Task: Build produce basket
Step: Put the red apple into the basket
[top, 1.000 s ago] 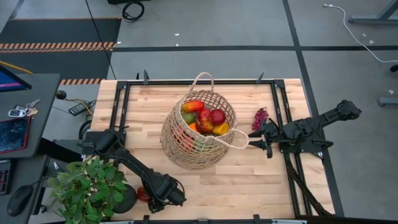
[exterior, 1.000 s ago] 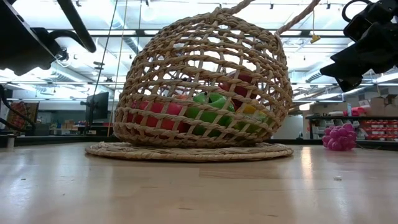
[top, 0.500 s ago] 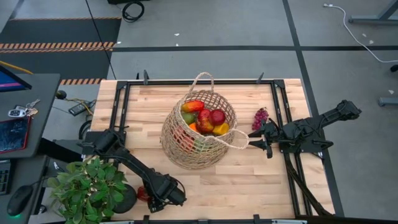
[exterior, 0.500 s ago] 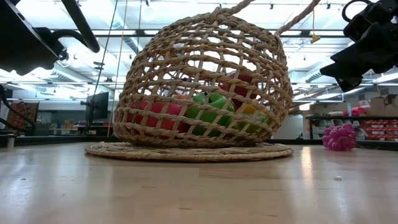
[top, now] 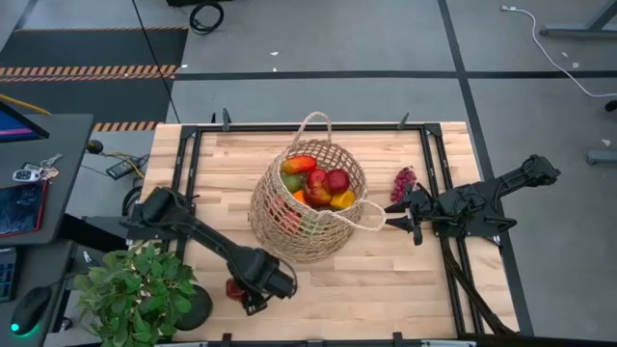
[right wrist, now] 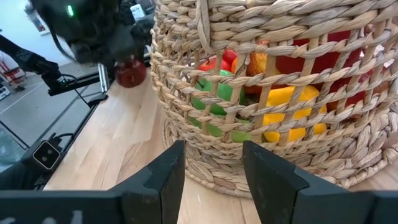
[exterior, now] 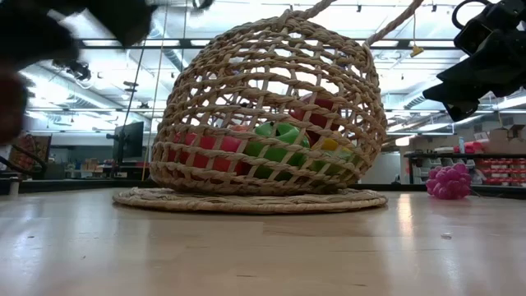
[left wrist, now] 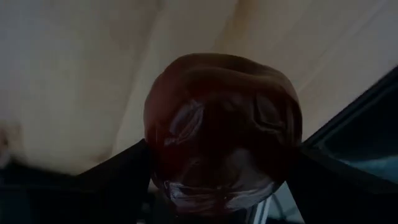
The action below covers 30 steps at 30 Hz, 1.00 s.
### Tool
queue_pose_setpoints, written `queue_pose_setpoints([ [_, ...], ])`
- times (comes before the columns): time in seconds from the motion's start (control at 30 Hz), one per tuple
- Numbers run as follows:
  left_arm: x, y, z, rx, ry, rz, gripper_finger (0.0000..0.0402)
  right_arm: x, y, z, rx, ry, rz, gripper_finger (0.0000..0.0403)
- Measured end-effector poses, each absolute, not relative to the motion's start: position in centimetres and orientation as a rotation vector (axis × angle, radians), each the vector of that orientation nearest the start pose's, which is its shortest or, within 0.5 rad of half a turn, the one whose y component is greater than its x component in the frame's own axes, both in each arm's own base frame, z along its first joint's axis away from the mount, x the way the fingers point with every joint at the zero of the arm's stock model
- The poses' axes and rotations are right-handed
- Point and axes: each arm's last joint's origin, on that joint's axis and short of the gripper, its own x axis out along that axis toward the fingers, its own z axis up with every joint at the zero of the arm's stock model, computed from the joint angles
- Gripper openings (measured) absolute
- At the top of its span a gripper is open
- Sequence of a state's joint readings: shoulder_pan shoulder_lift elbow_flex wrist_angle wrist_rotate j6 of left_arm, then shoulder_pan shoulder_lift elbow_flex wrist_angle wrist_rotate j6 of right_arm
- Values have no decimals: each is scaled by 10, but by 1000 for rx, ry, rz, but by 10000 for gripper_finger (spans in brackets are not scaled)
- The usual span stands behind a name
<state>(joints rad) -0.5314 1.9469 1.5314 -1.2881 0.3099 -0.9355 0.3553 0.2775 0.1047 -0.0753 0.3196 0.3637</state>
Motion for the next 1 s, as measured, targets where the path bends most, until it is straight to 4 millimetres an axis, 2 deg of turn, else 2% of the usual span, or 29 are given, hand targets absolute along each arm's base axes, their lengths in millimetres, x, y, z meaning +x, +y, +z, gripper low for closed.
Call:
queue_pose_setpoints([
  [0.2,318,-166,259,-457,1578,249,331,106,30,169,280,237,-7,167],
  [0.43,344,-152,322,-360,1218,165,331,106,30,169,280,237,-8,167],
  [0.6,360,-143,359,-275,986,80,331,106,30,169,280,237,-8,167],
  [0.8,378,-132,385,-127,751,-29,331,106,30,169,280,237,-8,167],
  [1.0,392,-117,395,78,606,-92,332,106,30,169,280,237,-8,167],
])
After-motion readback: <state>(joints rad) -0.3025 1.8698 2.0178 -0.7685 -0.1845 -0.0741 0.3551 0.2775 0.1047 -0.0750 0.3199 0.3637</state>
